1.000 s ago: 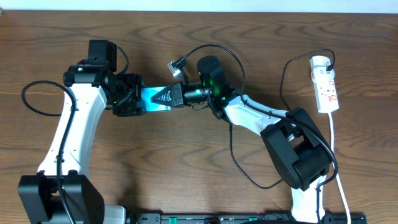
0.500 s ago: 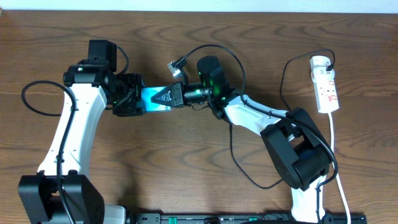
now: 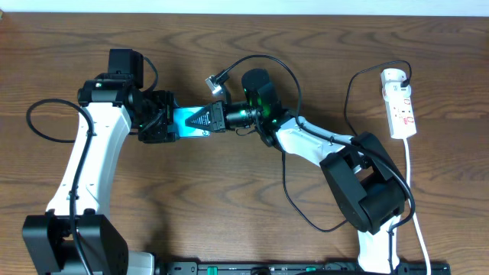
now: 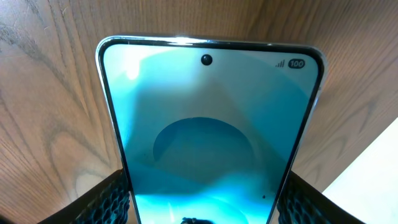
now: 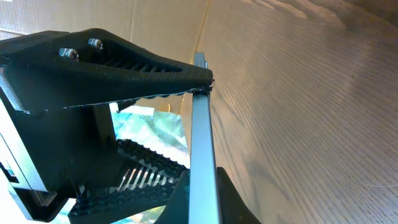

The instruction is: Plug charger to phone and switch on socket

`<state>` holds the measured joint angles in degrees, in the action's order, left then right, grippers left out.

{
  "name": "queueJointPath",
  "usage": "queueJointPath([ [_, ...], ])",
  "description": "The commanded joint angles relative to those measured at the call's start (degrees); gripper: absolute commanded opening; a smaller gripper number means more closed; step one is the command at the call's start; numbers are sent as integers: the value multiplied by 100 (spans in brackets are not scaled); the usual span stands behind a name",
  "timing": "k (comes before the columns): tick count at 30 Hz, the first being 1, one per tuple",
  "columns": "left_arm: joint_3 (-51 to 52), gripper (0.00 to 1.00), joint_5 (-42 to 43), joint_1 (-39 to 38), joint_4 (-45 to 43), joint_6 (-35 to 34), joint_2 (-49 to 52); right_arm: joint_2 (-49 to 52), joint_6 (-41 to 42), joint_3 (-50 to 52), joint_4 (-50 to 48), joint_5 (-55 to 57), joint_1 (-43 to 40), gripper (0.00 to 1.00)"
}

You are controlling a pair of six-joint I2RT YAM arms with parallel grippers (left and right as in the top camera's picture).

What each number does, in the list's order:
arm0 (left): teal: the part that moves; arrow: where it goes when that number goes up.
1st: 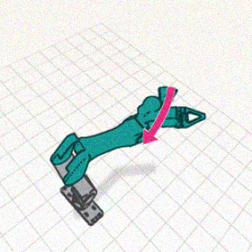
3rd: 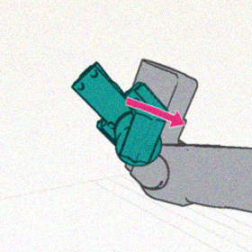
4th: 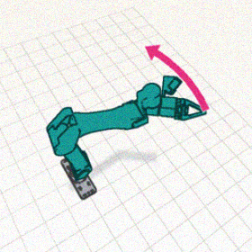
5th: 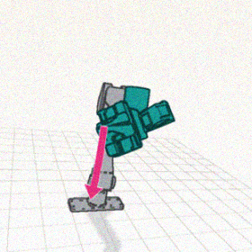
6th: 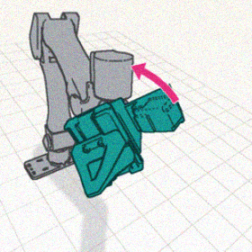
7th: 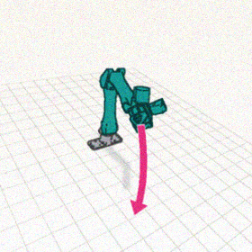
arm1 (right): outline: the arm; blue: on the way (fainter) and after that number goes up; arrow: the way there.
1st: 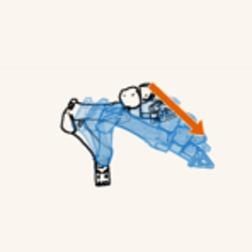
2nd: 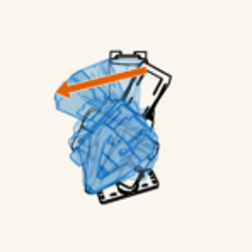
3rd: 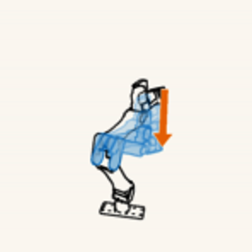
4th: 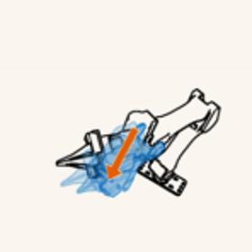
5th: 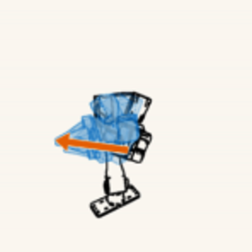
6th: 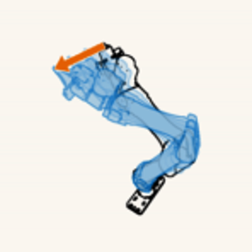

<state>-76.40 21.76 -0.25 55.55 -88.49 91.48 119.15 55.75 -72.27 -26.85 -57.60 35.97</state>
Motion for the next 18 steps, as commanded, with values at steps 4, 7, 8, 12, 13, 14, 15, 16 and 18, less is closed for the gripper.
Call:
queueJointPath([
  [4, -20, 42, -133, 17, 76, 125, -81, 2, -203, -98, -57, -122, 50, 1],
  [7, -20, 45, -146, 17, 76, 125, -81, 2, -203, -98, -57, -122, 50, 1],
  [8, -20, 49, -146, 17, 76, 127, -81, 2, -203, -98, -57, -122, 50, 1],
  [12, -20, 69, -146, 17, 76, 127, -81, 2, -203, -98, -57, -122, 50, 1],
  [13, -20, 75, -146, 17, 76, 127, -81, 2, -203, -98, -57, -122, 50, 1],
  [14, -20, 80, -149, 17, 76, 127, -81, 2, -203, -98, -57, -122, 50, 1],
  [15, -20, 84, -146, 17, 76, 127, -81, 2, -203, -98, -57, -122, 50, 1],
  [16, -20, 88, -149, 17, 76, 127, -81, 2, -203, -98, -57, -122, 50, 1],
  [18, -20, 93, -146, 17, 76, 127, -81, 2, -203, -98, -57, -122, 50, 1],
])
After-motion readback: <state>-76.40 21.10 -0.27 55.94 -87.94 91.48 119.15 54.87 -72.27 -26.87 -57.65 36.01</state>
